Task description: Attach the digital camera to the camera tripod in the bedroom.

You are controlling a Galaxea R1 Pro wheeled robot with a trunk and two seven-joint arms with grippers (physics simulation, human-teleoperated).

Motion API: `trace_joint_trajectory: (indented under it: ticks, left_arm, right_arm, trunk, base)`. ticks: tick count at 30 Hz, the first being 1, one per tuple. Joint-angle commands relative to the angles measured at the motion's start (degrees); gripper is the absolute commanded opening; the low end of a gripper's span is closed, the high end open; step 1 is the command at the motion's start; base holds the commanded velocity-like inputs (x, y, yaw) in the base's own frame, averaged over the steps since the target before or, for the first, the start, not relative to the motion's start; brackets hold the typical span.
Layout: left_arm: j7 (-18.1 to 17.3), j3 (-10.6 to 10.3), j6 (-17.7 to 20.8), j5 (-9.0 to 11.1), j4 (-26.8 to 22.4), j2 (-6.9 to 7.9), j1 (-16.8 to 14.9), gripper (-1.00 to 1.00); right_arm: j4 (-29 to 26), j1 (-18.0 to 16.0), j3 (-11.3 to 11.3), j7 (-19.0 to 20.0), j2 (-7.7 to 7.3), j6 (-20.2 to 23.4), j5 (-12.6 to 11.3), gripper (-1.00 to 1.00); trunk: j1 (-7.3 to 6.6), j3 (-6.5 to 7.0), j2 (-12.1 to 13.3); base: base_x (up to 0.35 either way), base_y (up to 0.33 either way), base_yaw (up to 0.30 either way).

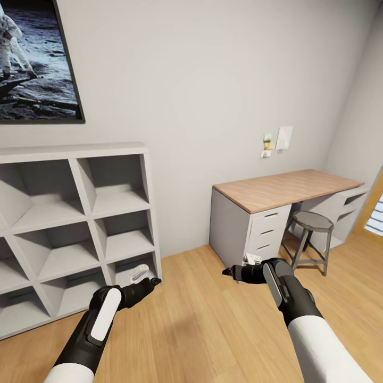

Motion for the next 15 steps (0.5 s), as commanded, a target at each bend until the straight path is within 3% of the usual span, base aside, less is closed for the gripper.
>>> trace_joint_trajectory:
  ticks: [1, 15]
  left_arm:
    - [0.5, 0.1, 0.3, 0.6, -0.1, -0.05, 0.0, 1.00]
    - [0.5, 0.1, 0.3, 0.5, -0.1, -0.05, 0.0, 1.00]
  right_arm:
    - [0.0, 0.0, -0.2, -0.1, 0.05, 0.3, -0.3, 1.00]
    - [0.0, 0.0, -0.3, -0.1, 0.05, 0.4, -0.4, 1.00]
  trunk:
    - [0.22, -0.25, -0.5]
    - [3.30, -2.76, -6.1]
  base:
    - [0.000, 0.000, 0.000]
    - [0.000, 0.000, 0.000]
